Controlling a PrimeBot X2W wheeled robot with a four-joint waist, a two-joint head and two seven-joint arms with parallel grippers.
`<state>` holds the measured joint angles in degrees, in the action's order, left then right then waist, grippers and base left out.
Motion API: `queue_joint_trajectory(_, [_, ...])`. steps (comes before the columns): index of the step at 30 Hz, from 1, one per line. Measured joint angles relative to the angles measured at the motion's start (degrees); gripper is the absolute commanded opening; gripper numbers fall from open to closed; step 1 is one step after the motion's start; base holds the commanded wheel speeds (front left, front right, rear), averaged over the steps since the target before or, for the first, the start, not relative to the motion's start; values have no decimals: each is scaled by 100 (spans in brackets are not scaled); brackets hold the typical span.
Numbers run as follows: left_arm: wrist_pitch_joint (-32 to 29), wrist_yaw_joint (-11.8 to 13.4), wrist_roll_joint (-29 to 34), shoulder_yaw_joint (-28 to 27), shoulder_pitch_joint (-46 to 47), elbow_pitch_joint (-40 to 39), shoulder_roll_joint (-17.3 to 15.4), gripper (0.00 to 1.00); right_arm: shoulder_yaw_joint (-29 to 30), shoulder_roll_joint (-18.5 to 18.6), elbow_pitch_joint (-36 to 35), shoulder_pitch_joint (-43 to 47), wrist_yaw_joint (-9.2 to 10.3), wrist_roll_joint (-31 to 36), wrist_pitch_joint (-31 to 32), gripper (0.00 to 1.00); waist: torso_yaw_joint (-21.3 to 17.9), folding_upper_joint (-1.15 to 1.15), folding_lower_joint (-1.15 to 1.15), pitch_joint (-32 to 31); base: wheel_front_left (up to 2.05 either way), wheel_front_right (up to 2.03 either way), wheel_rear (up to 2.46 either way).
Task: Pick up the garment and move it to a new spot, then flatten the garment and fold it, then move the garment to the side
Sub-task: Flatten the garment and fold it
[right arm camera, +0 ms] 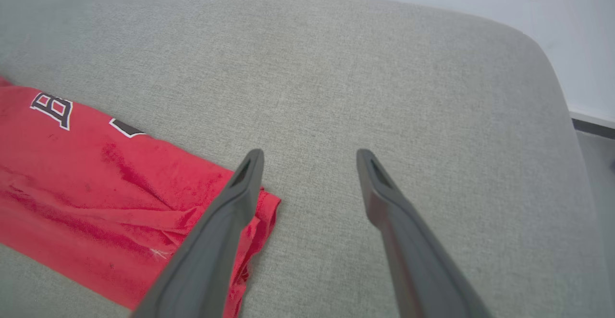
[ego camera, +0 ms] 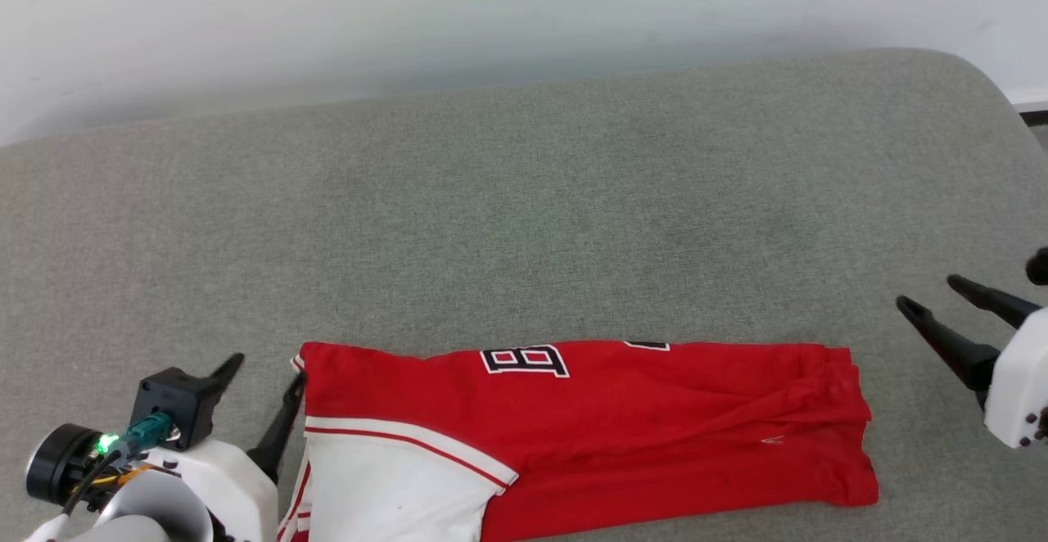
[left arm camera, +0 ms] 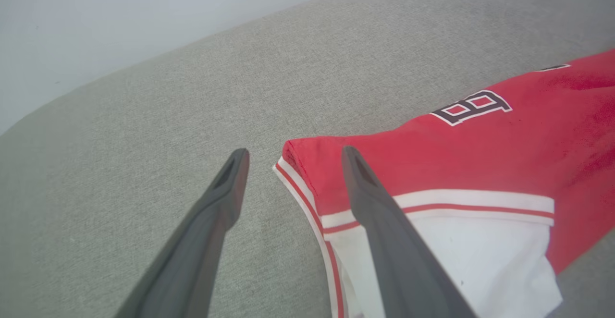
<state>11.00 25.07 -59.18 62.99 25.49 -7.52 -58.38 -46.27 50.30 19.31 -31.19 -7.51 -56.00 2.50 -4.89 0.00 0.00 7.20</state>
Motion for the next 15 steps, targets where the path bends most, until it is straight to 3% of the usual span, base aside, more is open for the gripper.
queue_joint_trajectory(8, [389, 888, 509, -866, -404, 275, 554, 100, 649, -246, 347, 660, 0, -516, 227, 100, 92, 0, 0, 143, 0, 0, 0])
queue_joint_trajectory(11, [398, 1100, 1061, -1466, -688, 287, 915, 100, 801, -460, 423, 852, 0, -772, 267, 100, 152, 0, 0, 179, 0, 0, 0])
queue_joint_trajectory(15, [399, 1176, 1758, -2213, -1202, 290, 1414, 100, 847, -676, 565, 1107, 0, -1029, 467, 100, 251, 0, 1, 212, 0, 0, 0])
